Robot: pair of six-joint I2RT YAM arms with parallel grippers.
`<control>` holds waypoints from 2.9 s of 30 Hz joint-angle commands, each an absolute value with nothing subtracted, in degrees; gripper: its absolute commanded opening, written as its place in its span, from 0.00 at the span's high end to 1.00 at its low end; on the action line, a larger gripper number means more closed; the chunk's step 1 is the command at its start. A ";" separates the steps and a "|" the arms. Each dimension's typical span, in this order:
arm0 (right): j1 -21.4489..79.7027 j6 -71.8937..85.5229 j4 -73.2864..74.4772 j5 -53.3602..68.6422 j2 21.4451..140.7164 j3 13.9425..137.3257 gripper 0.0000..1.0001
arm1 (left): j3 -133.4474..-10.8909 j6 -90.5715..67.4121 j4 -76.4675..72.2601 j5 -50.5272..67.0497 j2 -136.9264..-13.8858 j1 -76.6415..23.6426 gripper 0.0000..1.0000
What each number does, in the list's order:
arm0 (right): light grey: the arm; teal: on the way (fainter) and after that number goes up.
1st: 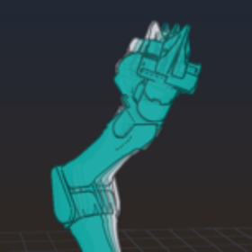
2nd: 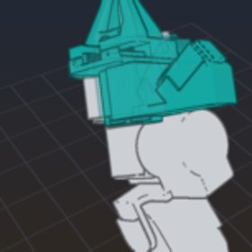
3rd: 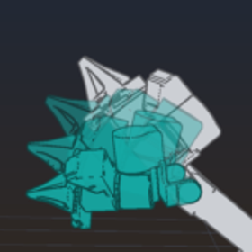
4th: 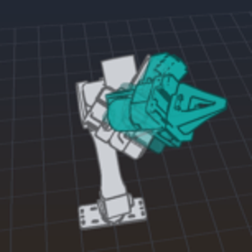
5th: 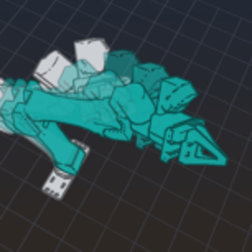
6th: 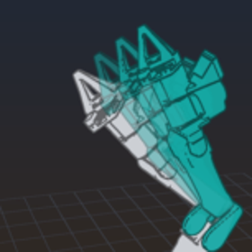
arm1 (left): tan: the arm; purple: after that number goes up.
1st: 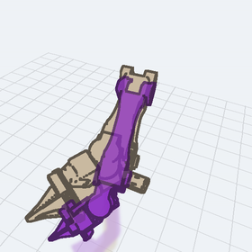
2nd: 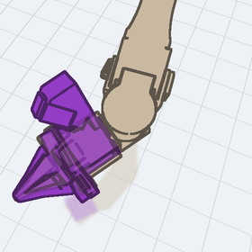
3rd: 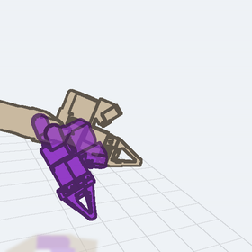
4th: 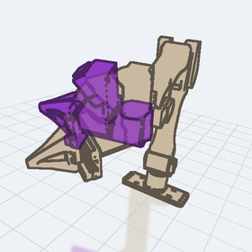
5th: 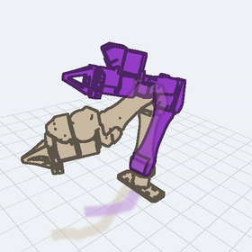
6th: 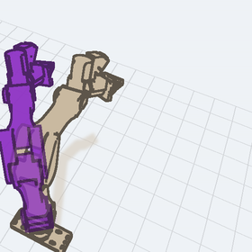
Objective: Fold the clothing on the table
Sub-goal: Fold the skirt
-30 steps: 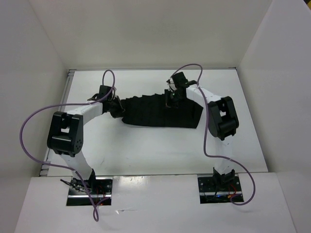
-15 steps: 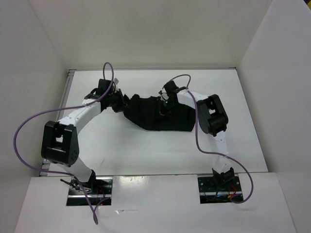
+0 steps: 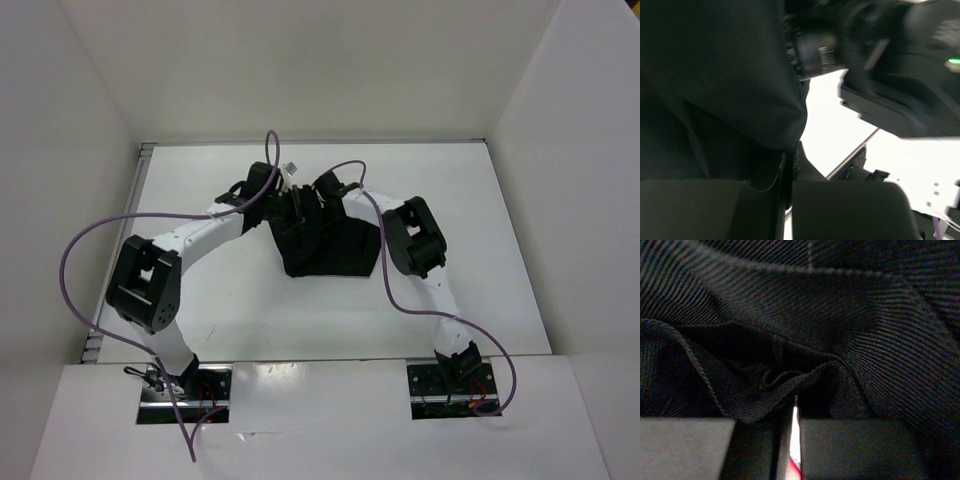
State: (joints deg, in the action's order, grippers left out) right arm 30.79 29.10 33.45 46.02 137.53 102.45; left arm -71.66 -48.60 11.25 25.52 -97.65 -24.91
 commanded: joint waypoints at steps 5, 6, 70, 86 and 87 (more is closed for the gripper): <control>27.17 30.50 28.31 48.16 126.94 96.96 0.63 | -74.62 -47.91 12.39 22.16 -99.41 -25.05 1.00; 26.20 31.11 27.78 48.16 124.56 95.46 0.58 | -74.62 -47.90 13.00 21.63 -98.71 -25.05 1.00; 9.76 31.46 29.79 28.92 116.12 74.88 0.73 | -99.59 -57.82 10.67 28.01 -119.02 -38.14 0.22; 1.57 31.82 41.13 11.16 93.16 77.14 0.61 | -85.70 -50.47 12.03 12.76 -95.71 -34.19 0.17; 4.37 31.29 42.18 11.16 93.16 78.73 0.61 | -85.08 -49.75 14.13 9.70 -95.71 -34.19 0.26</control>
State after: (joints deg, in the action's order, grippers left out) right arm -0.56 33.17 38.17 13.43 94.04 73.73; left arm -88.05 -54.26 10.90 17.78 -95.11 -35.14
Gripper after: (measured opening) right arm 0.384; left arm 0.805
